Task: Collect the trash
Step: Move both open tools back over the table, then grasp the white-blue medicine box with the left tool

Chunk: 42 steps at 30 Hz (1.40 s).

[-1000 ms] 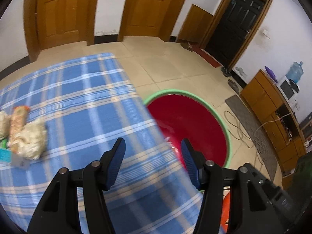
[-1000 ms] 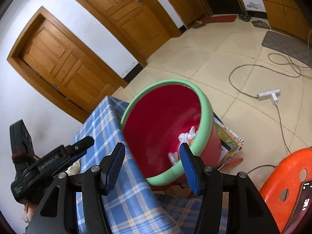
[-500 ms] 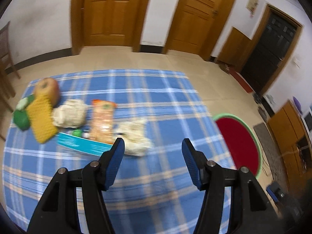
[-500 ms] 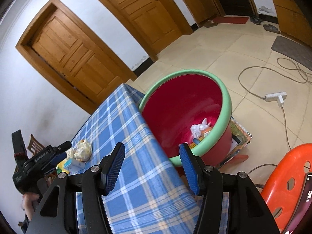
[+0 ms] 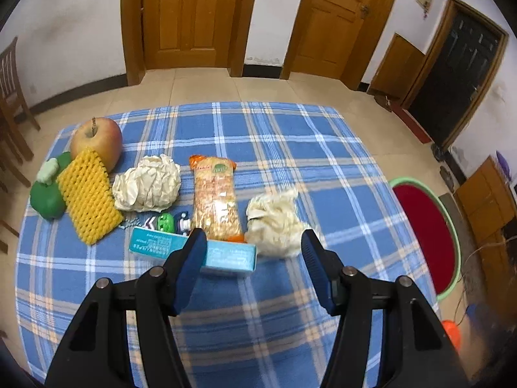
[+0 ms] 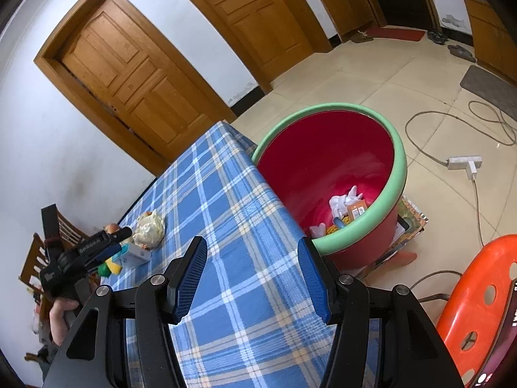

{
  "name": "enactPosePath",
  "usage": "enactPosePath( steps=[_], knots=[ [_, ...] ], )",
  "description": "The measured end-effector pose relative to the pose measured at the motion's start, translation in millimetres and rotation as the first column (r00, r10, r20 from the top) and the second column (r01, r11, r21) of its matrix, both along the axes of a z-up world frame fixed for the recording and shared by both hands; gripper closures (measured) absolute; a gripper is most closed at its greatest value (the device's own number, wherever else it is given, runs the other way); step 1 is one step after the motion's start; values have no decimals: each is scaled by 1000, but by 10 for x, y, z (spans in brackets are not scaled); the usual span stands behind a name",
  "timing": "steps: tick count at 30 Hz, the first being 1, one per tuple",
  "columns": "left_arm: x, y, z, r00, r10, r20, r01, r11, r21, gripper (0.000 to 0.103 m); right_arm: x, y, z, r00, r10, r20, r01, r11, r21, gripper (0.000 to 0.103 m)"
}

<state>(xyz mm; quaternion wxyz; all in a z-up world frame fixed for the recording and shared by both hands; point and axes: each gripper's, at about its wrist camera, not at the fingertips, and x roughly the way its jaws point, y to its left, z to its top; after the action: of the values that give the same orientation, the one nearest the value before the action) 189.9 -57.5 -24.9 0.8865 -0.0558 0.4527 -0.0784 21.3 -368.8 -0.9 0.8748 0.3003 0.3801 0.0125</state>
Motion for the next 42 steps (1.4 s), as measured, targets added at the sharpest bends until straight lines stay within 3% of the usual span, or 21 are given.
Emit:
enactPosePath(
  steps=[18,24,30,37,42],
  knots=[
    [-381,383,-255,994,77,-82,-79,997,-14,42,-42,119,71,1000,19,18,-19,1000,-2,43],
    [-266,409,-211,989,76,-125,-87,993,-82,42,-28,139,56,1000,20,11,-21,1000,6,43],
    [9,289,-142,988,107,-107,-118,988,-104,42,-38,147,47,1000,26,10,-26,1000,3,43],
    [243,117,-220,992,42,-117,-61,985,-164,42,-55,107,6,1000,13,0,-13,1000,2,43],
    [231,60,-385,986,23,-166,-58,977,-206,43,-57,116,-5,1000,15,-4,-15,1000,3,43]
  ],
)
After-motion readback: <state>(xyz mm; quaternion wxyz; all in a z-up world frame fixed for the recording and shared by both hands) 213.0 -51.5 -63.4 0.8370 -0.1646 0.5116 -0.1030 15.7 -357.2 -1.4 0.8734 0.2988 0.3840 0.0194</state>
